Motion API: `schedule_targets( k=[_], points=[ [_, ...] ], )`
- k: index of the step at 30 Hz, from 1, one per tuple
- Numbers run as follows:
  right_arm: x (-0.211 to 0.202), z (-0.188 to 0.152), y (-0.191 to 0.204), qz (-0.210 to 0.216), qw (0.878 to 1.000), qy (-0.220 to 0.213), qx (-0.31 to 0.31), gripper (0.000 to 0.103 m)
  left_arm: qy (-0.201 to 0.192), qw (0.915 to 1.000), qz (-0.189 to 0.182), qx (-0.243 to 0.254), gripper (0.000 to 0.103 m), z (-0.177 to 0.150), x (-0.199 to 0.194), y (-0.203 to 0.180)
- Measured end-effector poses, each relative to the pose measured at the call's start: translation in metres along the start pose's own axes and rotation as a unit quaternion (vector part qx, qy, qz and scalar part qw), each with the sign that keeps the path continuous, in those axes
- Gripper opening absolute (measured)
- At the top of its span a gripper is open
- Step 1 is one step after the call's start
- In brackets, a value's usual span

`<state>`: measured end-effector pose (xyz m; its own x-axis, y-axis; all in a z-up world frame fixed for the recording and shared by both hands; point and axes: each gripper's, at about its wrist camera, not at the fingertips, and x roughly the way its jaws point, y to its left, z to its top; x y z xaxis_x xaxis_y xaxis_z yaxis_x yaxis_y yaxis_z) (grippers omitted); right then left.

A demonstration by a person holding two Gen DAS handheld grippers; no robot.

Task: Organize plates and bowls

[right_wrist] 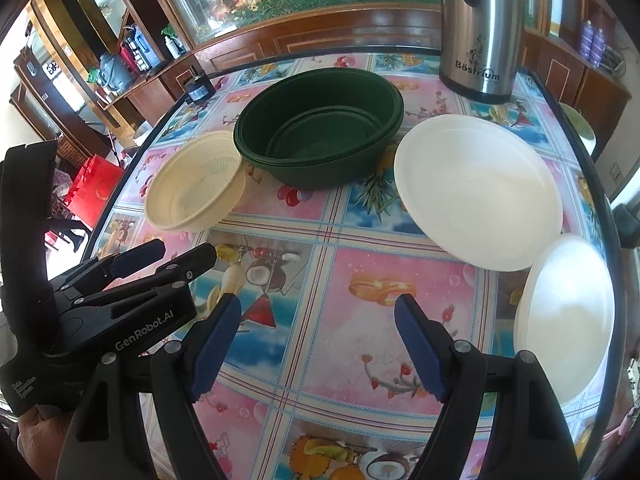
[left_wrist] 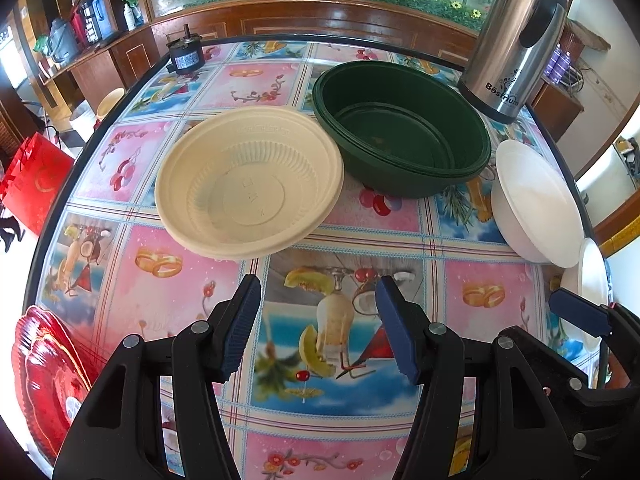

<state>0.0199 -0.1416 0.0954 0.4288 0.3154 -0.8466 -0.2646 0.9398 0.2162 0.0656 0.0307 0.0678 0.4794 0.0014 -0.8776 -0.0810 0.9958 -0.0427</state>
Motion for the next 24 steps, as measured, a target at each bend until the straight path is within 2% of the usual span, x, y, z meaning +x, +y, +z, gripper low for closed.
schedule_targets(
  k=[14, 24],
  points=[
    [0.004, 0.030, -0.016, -0.007, 1.000, -0.015, 0.002, 0.080, -0.004, 0.9999, -0.005, -0.011, 0.060, 0.017, 0.010, -0.012],
    [0.003, 0.039, -0.031, -0.007, 1.000, -0.025, 0.011, 0.080, 0.017, 0.9998, -0.004, -0.013, 0.060, 0.020, 0.050, -0.031]
  ],
)
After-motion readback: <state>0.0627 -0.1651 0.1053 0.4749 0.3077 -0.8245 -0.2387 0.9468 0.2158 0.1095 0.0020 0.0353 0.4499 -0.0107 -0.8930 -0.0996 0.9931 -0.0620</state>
